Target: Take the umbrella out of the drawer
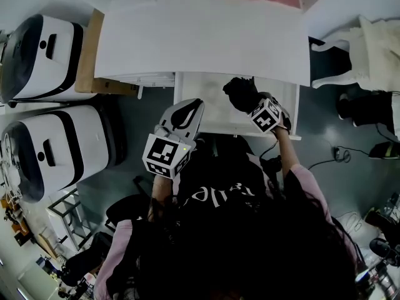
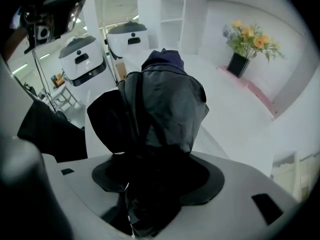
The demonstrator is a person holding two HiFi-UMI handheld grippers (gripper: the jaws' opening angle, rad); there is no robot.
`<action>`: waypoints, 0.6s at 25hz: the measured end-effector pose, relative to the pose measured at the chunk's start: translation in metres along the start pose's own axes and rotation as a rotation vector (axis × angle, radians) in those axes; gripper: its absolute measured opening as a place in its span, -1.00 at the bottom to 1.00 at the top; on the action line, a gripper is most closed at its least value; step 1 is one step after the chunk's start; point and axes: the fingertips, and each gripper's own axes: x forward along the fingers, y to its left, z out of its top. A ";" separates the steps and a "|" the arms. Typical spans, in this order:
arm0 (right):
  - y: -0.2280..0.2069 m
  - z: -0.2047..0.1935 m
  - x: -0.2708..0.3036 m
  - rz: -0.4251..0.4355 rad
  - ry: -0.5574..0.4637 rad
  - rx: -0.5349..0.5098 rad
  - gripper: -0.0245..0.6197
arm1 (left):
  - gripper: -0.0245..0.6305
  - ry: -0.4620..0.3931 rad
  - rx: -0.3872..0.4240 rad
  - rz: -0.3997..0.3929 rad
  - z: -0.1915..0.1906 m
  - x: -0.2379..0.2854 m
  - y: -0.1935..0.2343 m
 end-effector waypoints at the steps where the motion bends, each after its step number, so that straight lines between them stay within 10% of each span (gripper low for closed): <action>1: 0.003 0.006 -0.008 -0.011 -0.022 0.020 -0.05 | -0.85 -0.004 0.002 -0.003 0.000 -0.004 0.001; 15: 0.047 0.051 -0.113 -0.126 -0.294 0.408 -0.05 | -0.85 -0.057 0.015 -0.063 -0.007 -0.053 0.001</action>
